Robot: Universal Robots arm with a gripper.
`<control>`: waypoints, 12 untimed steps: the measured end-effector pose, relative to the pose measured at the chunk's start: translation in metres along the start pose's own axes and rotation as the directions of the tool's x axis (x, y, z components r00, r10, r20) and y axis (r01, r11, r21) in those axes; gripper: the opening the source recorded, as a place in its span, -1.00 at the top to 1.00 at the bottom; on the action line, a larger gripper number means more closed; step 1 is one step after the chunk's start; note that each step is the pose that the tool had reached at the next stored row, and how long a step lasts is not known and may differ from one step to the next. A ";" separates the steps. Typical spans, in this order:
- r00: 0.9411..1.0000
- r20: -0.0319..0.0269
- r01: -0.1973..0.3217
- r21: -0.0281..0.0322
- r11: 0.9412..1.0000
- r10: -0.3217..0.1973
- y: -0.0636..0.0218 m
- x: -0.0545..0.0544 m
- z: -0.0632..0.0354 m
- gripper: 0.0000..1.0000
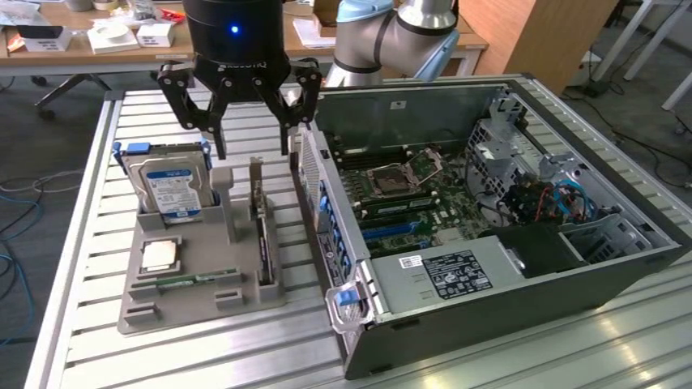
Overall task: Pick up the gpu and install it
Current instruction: 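Pick up the gpu and move the gpu toward the slot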
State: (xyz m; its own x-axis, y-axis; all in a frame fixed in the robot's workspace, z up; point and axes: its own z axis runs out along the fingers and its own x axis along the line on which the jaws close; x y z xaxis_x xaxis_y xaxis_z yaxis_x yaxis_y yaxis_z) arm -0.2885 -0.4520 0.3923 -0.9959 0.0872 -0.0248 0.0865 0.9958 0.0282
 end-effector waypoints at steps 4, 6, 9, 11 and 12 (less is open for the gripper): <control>1.000 0.000 0.000 0.000 1.000 0.000 0.0000 0.000 0.0000 -0.41; 1.000 0.000 0.000 0.000 1.000 0.000 0.0000 0.000 0.0000 -0.41; 1.000 0.000 0.000 -0.001 1.000 0.000 0.0000 0.000 0.0015 -0.41; 1.000 0.000 0.000 -0.001 1.000 0.000 -0.0001 0.000 0.0037 -0.41; 1.000 0.000 0.000 -0.001 1.000 0.000 -0.0001 0.000 0.0046 -0.41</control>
State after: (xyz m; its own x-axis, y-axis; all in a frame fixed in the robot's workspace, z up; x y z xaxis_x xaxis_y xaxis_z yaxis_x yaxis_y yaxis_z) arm -0.2885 -0.4520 0.3877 -0.9959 0.0874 -0.0247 0.0866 0.9958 0.0289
